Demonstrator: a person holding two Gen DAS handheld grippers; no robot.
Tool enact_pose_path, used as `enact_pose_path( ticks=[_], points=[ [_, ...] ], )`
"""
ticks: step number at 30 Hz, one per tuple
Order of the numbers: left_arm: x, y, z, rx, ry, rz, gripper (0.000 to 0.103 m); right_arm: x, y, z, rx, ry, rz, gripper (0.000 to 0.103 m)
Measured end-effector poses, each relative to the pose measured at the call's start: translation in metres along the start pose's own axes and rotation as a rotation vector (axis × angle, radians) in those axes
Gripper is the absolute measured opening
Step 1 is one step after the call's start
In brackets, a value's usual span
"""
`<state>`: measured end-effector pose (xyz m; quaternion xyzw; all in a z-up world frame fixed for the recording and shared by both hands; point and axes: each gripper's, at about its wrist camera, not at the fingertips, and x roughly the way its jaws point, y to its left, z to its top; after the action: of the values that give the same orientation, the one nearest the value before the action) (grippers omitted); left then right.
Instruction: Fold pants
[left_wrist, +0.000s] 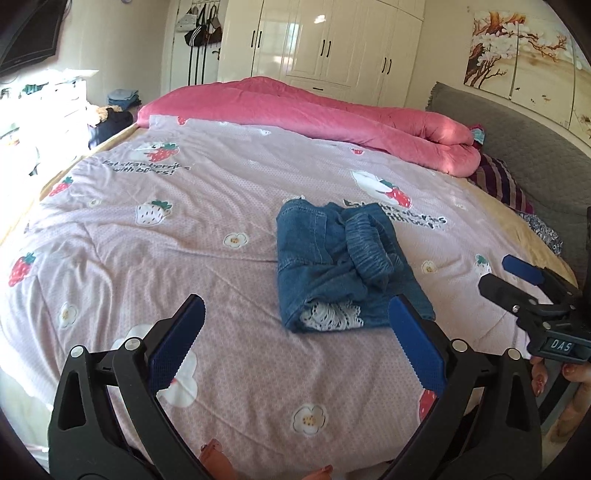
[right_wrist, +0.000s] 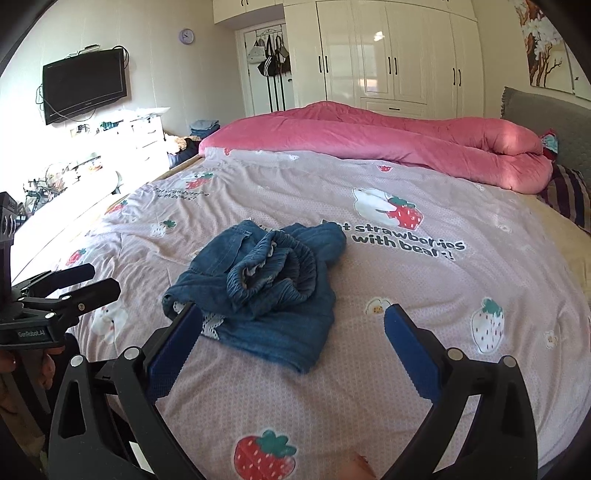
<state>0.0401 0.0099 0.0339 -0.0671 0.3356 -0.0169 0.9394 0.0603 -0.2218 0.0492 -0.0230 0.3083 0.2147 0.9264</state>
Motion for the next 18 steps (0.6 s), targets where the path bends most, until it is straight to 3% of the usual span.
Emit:
enact_pose_path(
  ticks=[18],
  points=[
    [-0.009, -0.016, -0.053, 0.029, 0.036, 0.033, 0.093, -0.023, -0.001, -0.047, 0.041, 0.055, 0.010, 0.098]
  ],
)
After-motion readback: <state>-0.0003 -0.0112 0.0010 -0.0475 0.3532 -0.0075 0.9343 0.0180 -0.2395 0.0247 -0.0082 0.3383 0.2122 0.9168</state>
